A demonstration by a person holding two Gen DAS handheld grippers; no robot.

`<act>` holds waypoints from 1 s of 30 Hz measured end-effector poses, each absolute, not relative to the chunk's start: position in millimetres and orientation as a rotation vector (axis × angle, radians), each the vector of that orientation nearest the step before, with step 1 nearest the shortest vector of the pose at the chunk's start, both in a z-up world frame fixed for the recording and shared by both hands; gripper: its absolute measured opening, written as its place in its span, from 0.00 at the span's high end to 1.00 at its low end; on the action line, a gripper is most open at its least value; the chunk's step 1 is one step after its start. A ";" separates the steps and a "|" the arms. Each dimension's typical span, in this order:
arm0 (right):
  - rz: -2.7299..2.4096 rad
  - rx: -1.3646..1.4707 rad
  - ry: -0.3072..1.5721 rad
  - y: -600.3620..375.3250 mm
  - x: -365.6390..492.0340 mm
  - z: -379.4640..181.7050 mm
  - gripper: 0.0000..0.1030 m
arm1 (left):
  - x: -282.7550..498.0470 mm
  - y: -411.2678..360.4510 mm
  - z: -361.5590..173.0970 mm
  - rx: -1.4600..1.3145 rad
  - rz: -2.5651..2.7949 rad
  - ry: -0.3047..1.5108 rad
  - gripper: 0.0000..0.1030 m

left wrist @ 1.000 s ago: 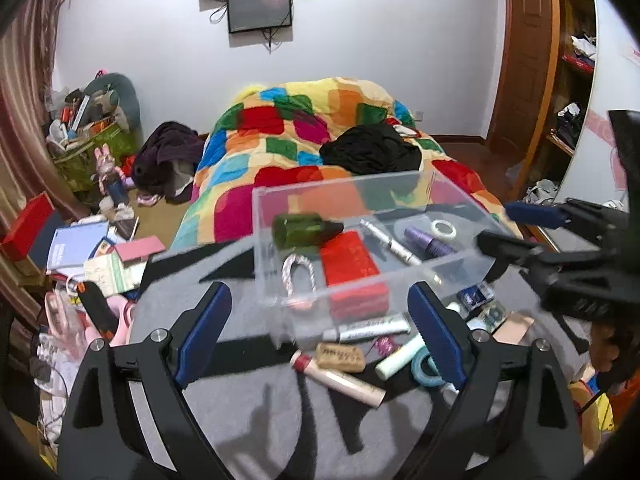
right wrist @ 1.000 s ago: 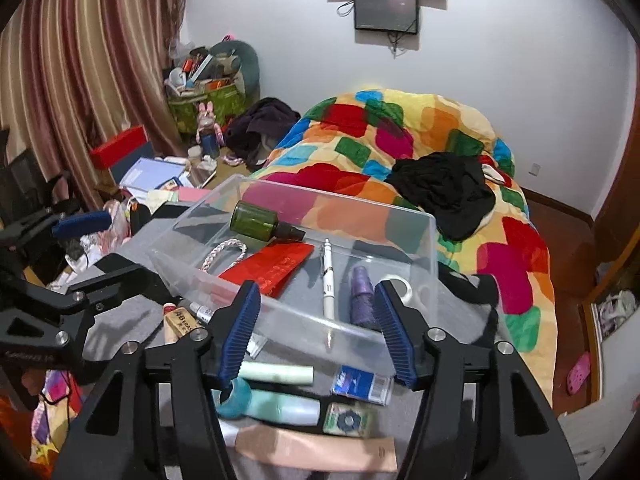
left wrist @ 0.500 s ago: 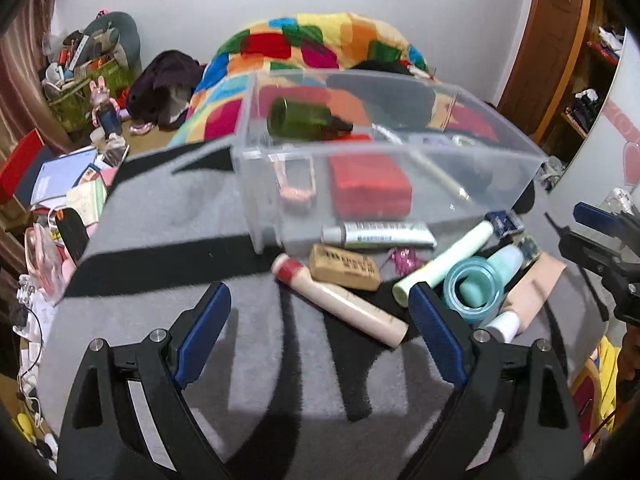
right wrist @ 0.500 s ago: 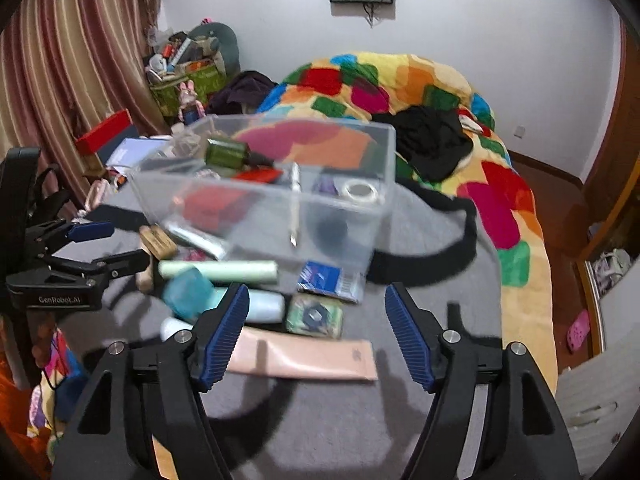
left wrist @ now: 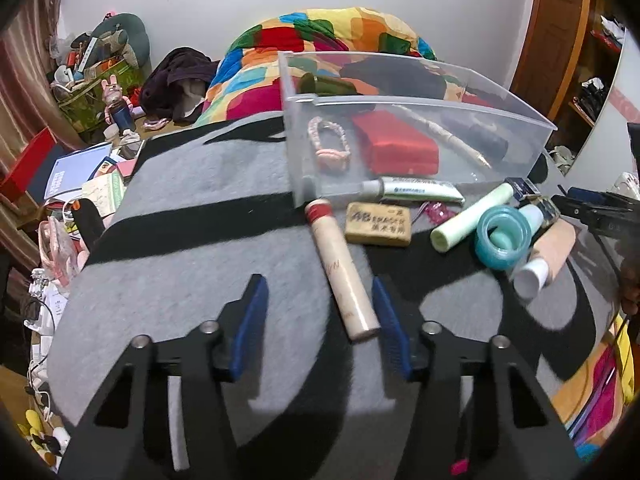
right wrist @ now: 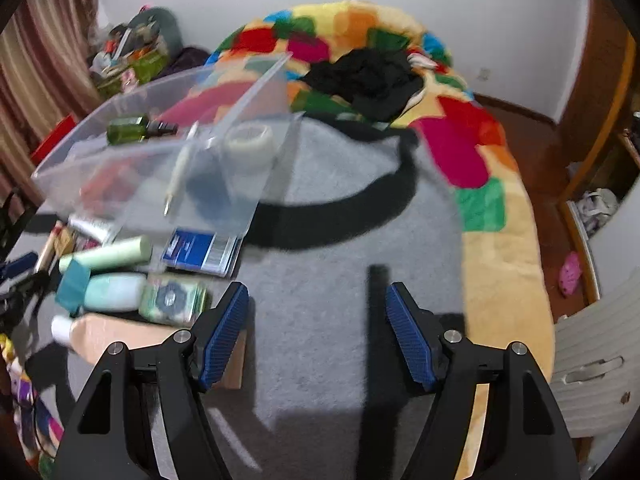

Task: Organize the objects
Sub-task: 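Grasp the beige cylindrical tube with the left tool while the right tool grasps the peach cosmetic tube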

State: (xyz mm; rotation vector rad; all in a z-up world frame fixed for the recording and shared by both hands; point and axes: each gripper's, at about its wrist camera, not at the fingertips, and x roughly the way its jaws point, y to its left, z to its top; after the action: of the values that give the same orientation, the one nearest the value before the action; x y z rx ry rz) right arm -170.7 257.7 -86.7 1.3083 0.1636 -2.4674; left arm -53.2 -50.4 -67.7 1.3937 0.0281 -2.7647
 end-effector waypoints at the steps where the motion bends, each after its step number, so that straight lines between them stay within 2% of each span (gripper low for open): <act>1: -2.467 1.296 0.211 254.0 -166.2 -86.4 0.33 | -50.1 -52.3 -67.4 1.394 -2.768 0.030 0.54; 10: -2.310 1.213 0.343 238.7 -123.5 -81.0 0.34 | -29.5 -54.7 -65.0 1.379 -2.799 -0.012 0.69; 22: -2.224 1.041 0.345 210.9 -95.0 -45.6 0.34 | -44.3 -52.3 -63.8 1.400 -2.803 -0.060 0.67; 30: -2.082 1.043 0.464 159.7 -81.4 -70.0 0.34 | -64.1 -52.6 -67.8 1.376 -2.818 -0.032 0.67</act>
State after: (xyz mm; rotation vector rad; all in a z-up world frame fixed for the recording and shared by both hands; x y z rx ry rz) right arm -81.4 159.7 -70.0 1.0434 0.4639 -2.0815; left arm -64.1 -52.6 -67.8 1.3760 -0.0320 -2.8180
